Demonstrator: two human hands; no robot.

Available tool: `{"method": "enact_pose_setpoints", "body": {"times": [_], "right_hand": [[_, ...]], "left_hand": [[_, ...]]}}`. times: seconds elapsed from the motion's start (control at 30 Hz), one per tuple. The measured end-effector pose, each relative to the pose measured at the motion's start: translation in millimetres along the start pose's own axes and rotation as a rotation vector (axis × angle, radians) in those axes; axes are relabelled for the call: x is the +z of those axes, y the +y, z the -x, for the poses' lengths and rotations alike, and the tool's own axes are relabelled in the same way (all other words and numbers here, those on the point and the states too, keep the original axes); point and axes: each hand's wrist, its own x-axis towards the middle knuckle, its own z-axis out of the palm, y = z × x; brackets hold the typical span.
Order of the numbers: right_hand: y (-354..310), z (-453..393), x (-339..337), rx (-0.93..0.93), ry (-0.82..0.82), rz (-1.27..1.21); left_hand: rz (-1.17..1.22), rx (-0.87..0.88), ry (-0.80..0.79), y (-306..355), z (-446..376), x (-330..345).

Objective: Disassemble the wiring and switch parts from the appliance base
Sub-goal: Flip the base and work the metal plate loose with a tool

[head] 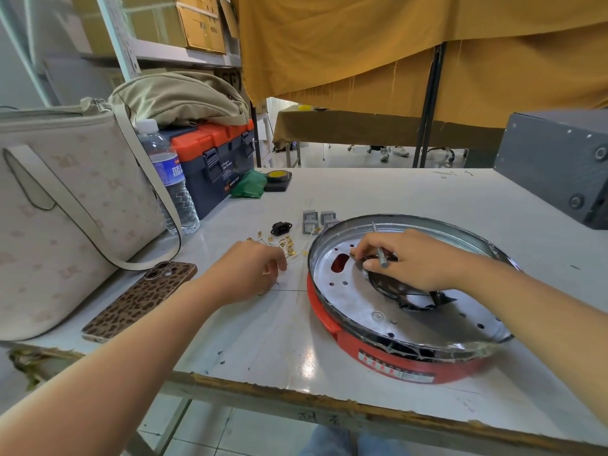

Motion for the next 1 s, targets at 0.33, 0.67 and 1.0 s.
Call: {"method": "enact_pose_setpoints", "body": {"times": [0.33, 0.67, 1.0], "right_hand": [[-5, -1, -2, 0.032, -0.007, 0.043], [-12, -3, -4, 0.068, -0.016, 0.056], [-19, 5, -22, 0.083, -0.032, -0.485]], "left_hand": [[0.655, -0.159, 0.071, 41, -6, -12], [0.929, -0.242, -0.109, 43, -15, -11], [0.954, -0.280, 0.009, 52, -28, -5]]}}
